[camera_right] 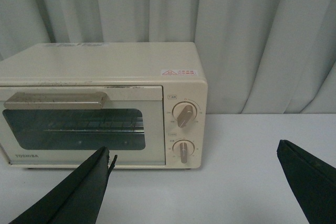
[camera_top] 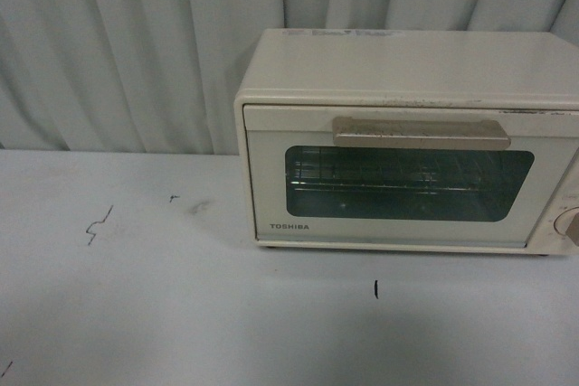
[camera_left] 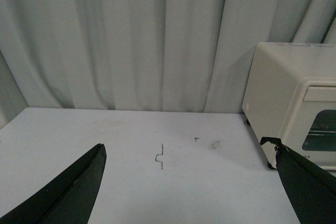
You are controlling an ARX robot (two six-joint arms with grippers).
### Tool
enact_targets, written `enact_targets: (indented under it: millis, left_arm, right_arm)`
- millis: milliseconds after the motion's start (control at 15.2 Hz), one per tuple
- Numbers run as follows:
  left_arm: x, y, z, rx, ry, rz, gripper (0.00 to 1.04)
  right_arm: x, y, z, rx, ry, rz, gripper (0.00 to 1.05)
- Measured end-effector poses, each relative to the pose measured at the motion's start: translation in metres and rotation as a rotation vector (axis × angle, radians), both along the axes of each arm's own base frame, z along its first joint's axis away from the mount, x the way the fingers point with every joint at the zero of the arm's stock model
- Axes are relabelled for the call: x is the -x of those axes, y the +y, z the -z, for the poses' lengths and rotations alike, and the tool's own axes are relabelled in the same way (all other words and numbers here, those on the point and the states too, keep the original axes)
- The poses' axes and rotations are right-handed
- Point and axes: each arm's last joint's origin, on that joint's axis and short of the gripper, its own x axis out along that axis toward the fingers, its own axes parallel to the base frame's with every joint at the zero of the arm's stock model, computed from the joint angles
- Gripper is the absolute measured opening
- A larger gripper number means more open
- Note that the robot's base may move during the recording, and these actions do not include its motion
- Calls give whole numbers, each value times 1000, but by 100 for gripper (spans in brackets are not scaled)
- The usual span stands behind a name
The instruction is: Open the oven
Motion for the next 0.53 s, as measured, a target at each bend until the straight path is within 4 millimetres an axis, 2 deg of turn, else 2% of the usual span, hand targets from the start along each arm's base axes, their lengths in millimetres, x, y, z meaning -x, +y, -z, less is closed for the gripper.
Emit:
enact_targets:
  millis: [528]
  left_arm:
    - [0, 0, 0, 0, 1, 0, 98]
  right_arm:
    - [0, 0, 0, 0, 0, 0, 98]
